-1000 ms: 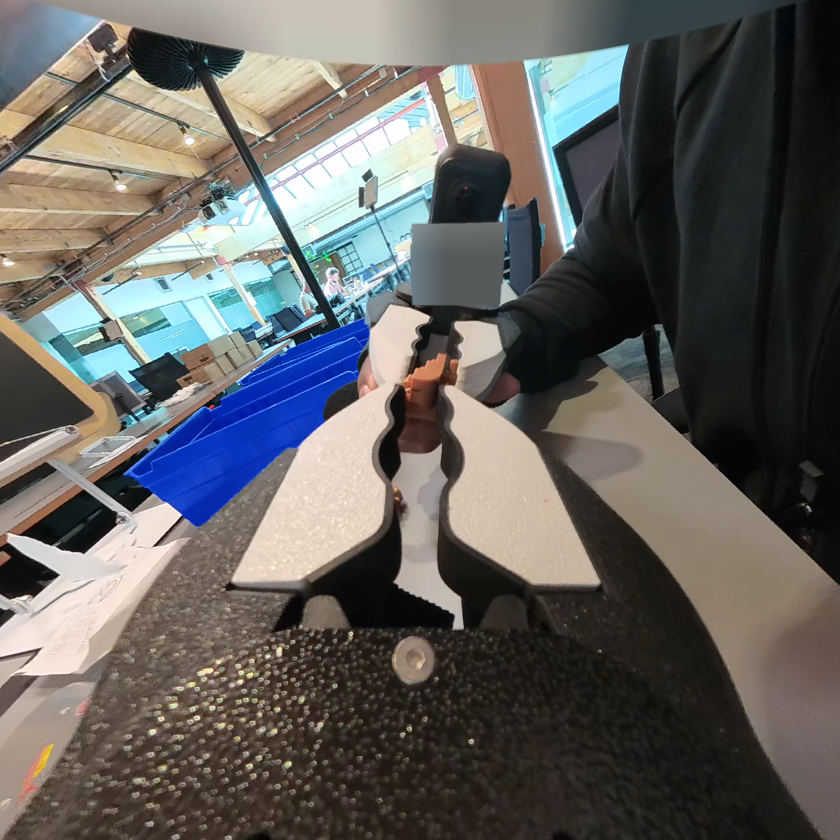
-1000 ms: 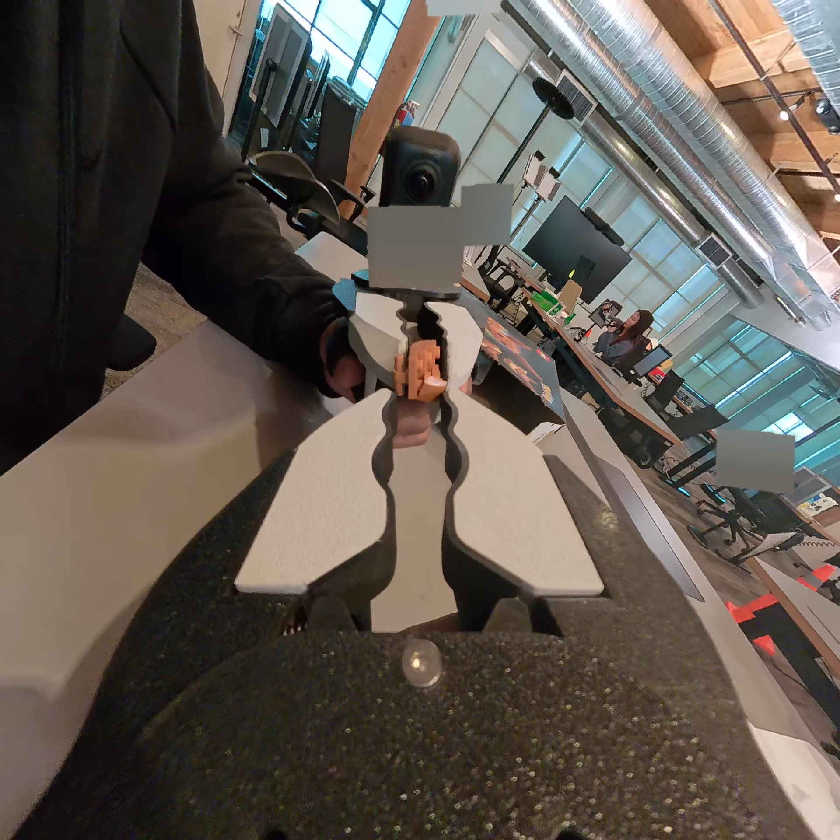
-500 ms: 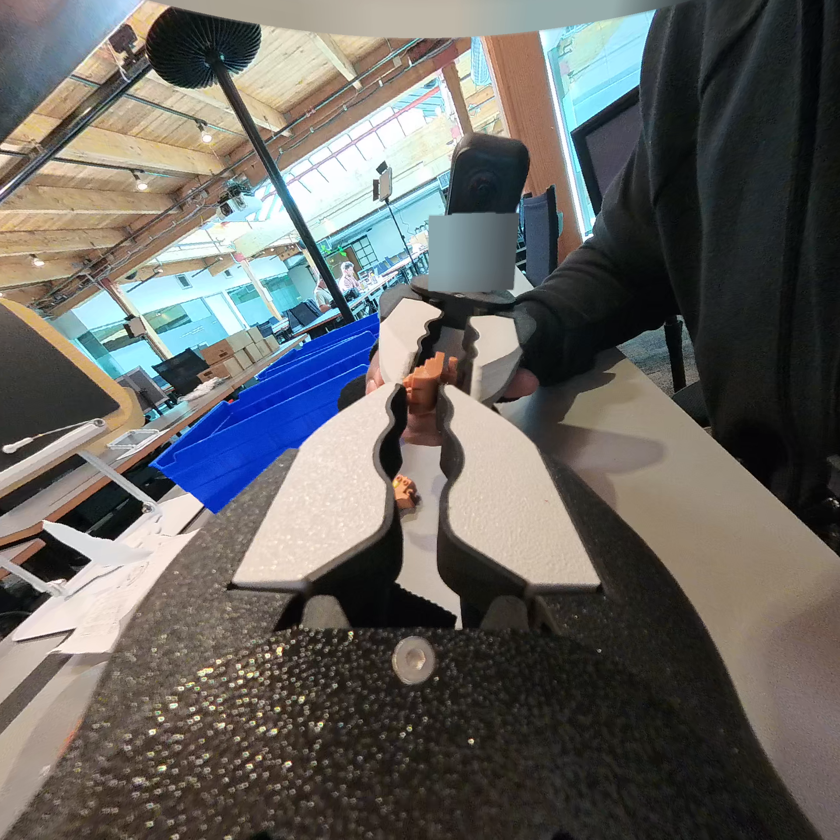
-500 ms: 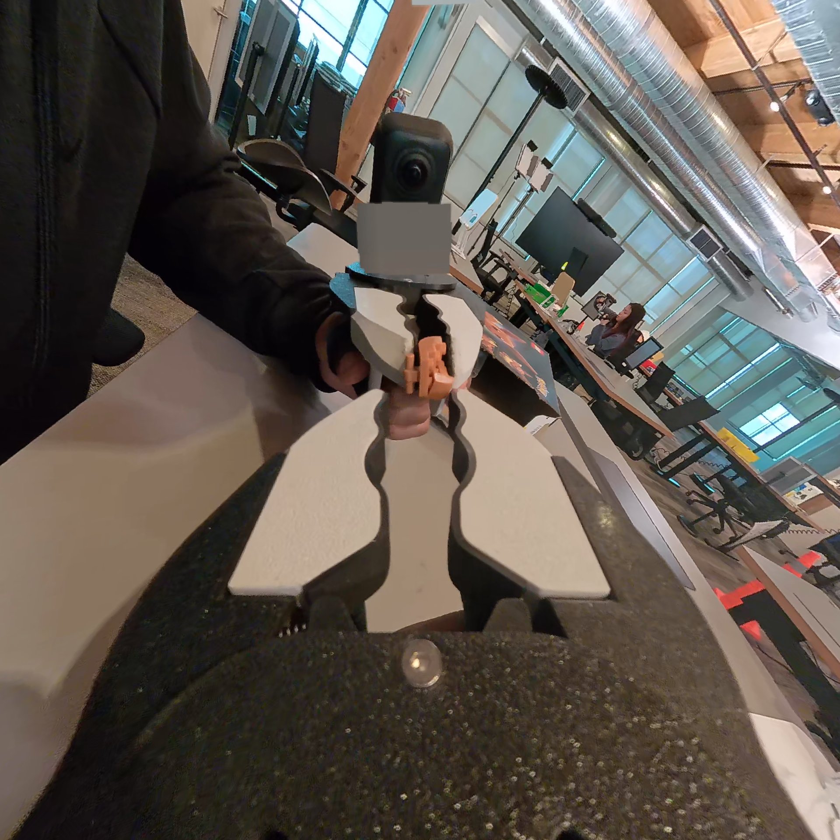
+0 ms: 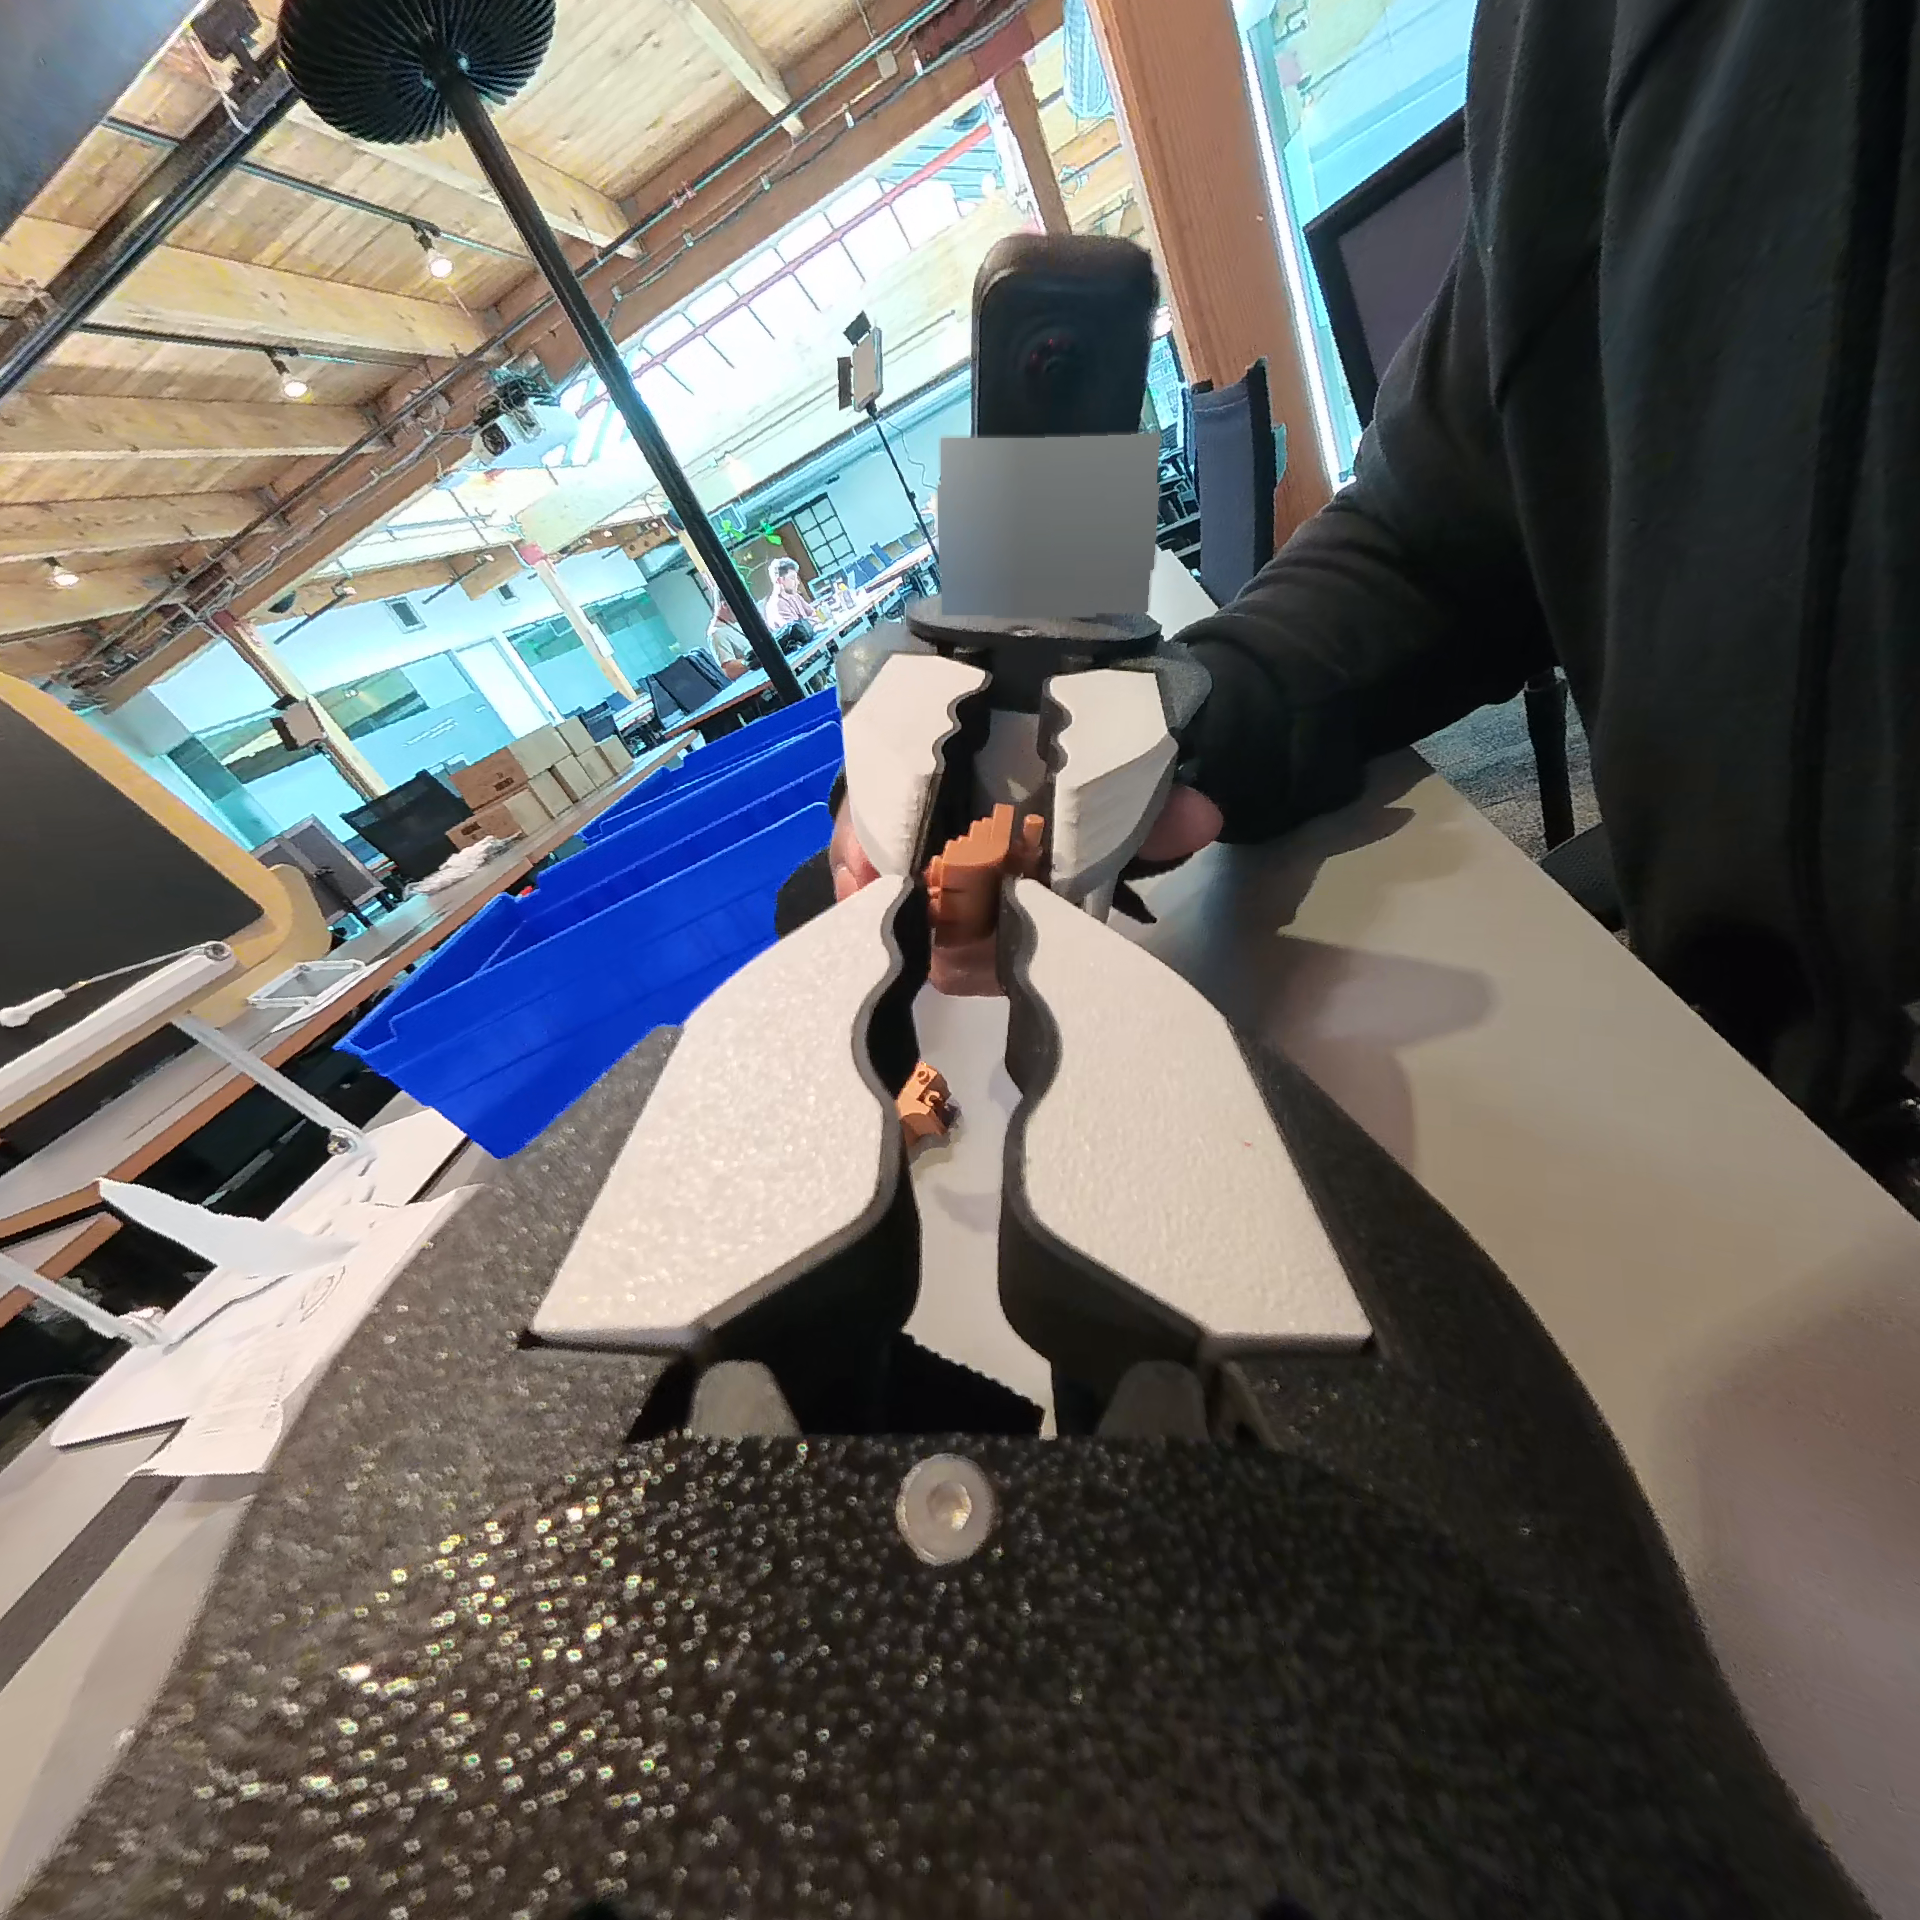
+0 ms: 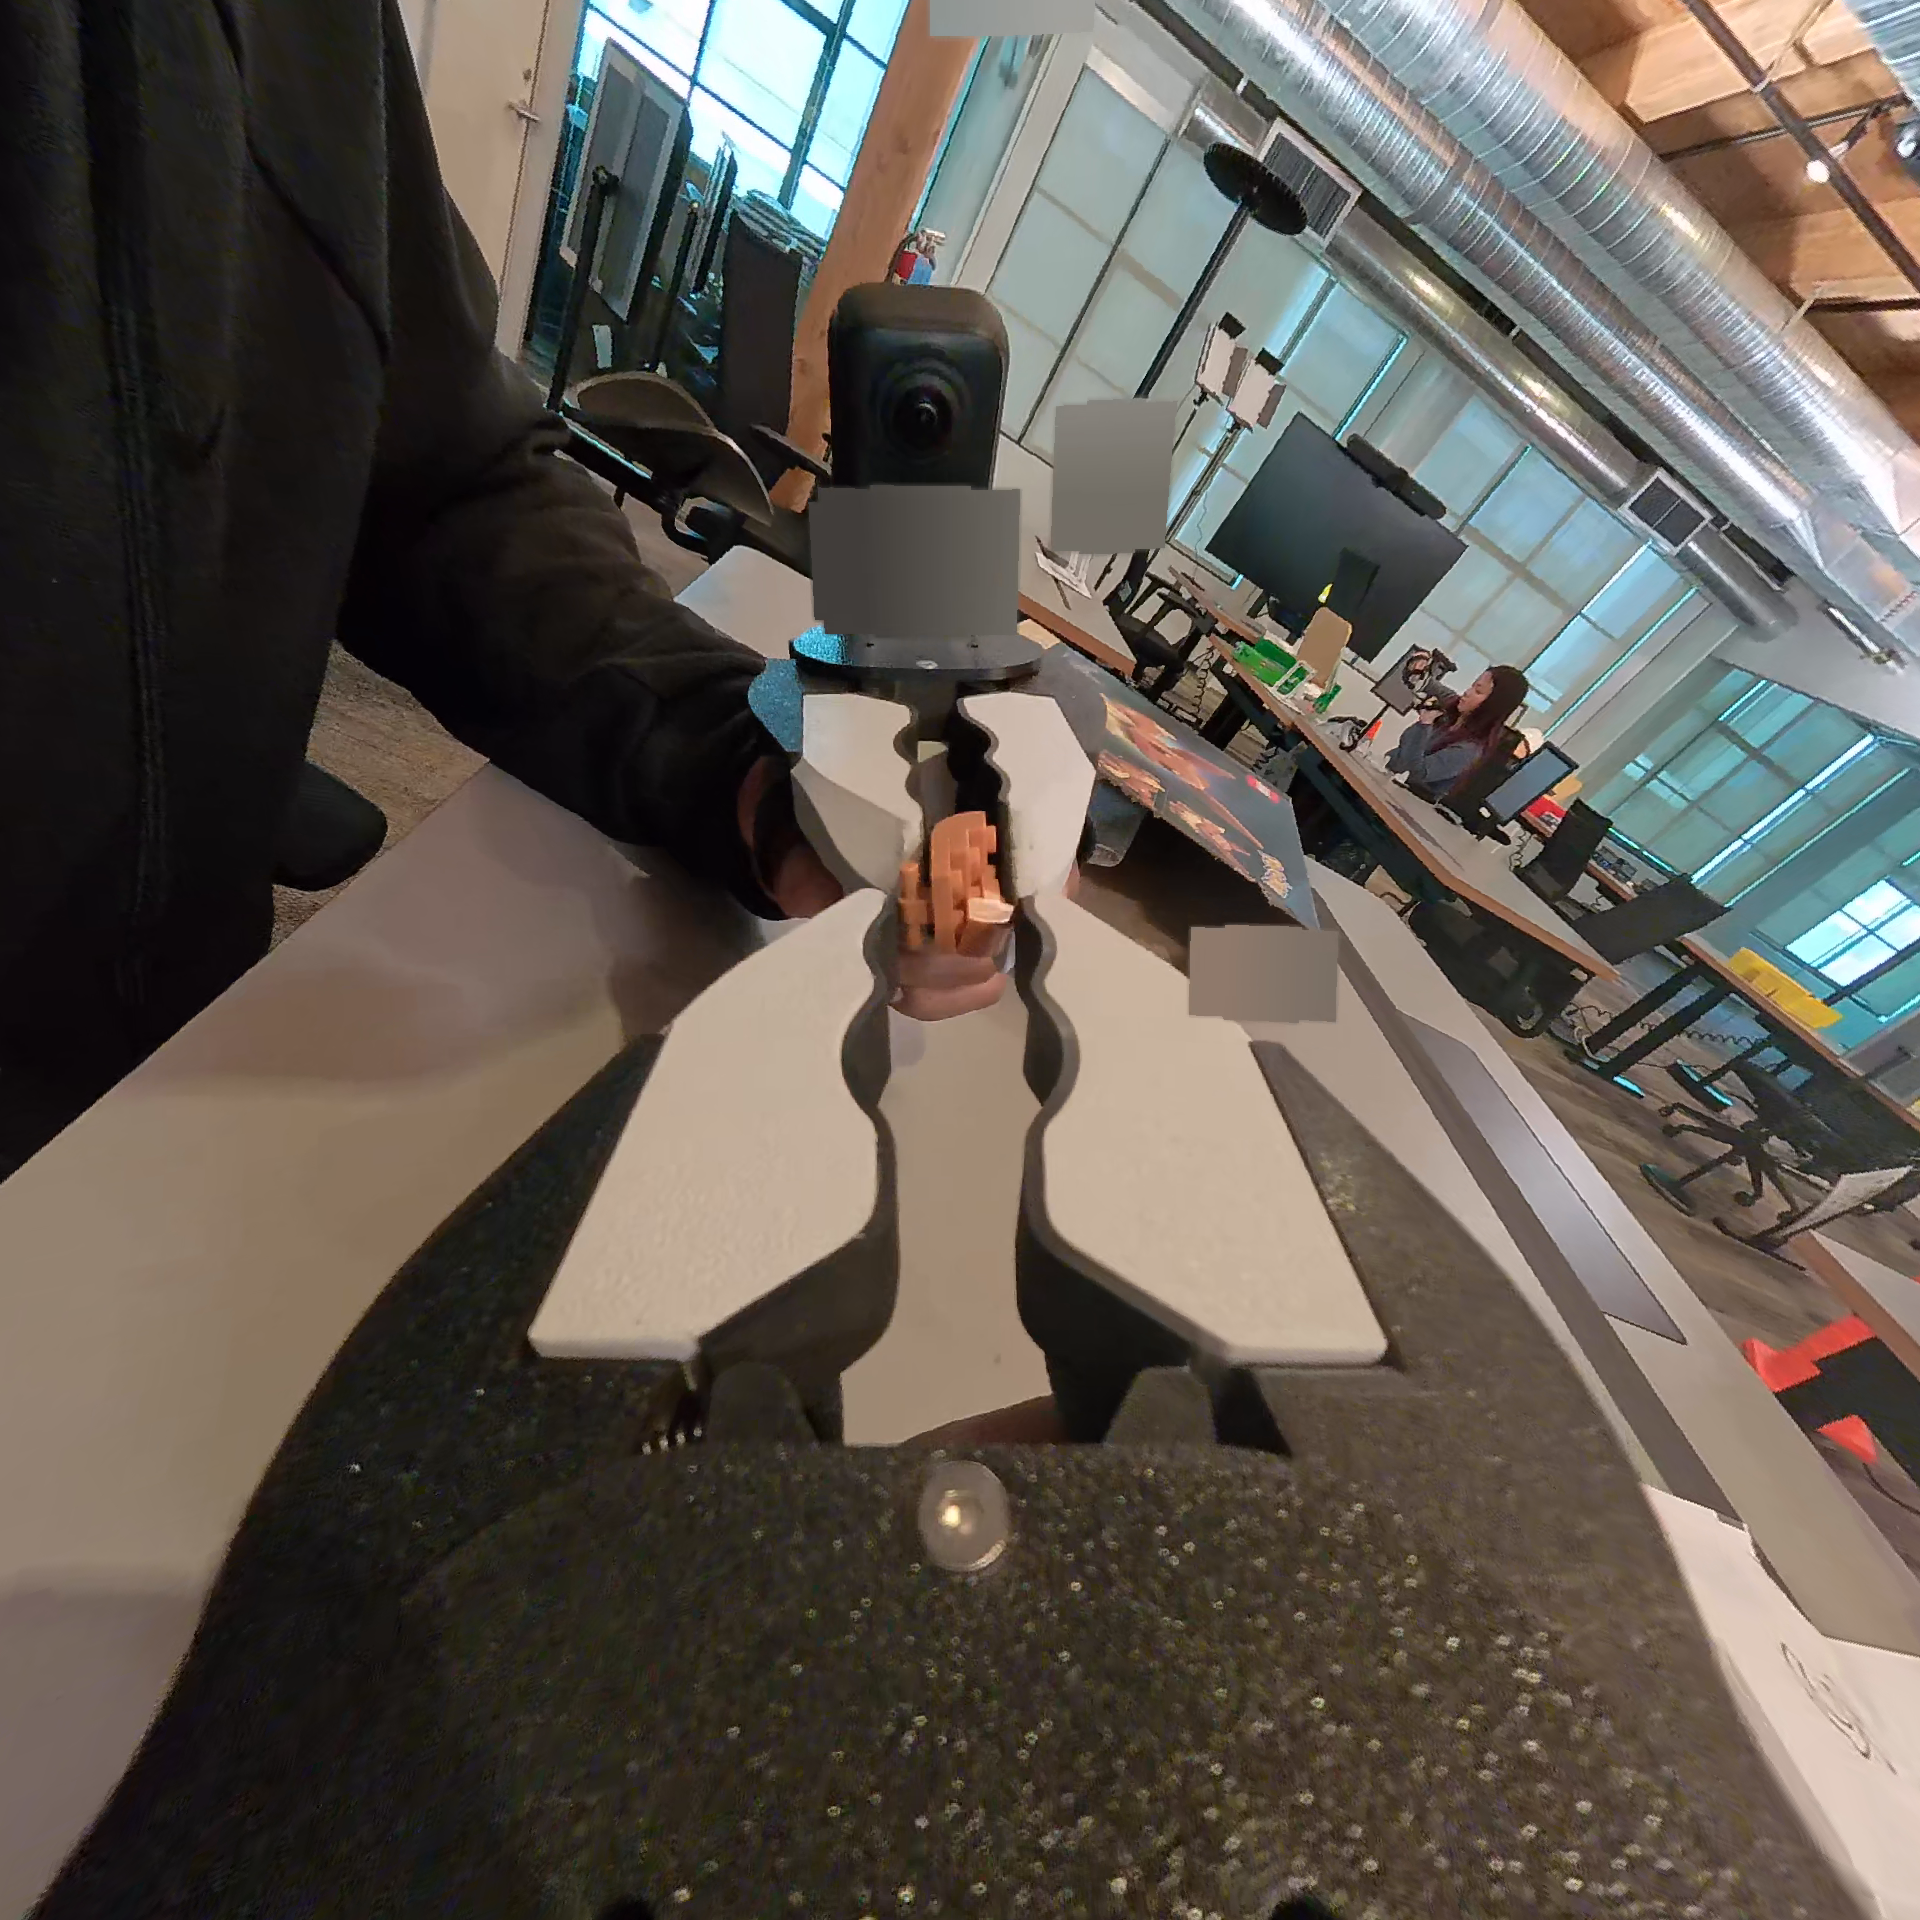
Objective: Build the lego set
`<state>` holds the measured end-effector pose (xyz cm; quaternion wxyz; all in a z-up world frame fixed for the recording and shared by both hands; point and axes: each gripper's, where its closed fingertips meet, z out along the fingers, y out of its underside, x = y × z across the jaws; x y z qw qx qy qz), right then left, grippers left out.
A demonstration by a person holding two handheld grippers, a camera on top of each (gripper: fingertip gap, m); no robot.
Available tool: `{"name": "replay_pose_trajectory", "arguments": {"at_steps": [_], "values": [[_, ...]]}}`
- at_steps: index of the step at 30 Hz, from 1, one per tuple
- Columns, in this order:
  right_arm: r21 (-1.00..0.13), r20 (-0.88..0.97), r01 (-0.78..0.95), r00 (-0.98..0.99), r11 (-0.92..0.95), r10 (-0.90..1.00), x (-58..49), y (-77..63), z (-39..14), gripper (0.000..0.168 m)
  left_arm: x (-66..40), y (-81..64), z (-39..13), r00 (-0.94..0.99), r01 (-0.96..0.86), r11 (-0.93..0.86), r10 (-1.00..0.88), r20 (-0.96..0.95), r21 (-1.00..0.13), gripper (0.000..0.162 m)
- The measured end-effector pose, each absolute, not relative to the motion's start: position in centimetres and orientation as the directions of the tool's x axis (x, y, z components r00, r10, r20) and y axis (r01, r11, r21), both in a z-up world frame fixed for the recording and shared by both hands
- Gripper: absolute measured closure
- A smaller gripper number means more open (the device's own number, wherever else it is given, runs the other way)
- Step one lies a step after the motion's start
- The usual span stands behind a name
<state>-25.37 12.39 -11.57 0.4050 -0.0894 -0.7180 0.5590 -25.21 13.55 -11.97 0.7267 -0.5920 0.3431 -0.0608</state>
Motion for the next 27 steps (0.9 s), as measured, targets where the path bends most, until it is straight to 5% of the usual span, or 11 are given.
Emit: {"name": "replay_pose_trajectory", "arguments": {"at_steps": [27], "values": [[-0.92, 0.388, -0.231, -0.661, 0.317, 0.642, -26.05, 13.27, -12.26, 0.147, -26.04, 13.97, -12.07, 0.771, -0.36, 0.281, -0.448, -0.453, -0.89, 0.149]]}}
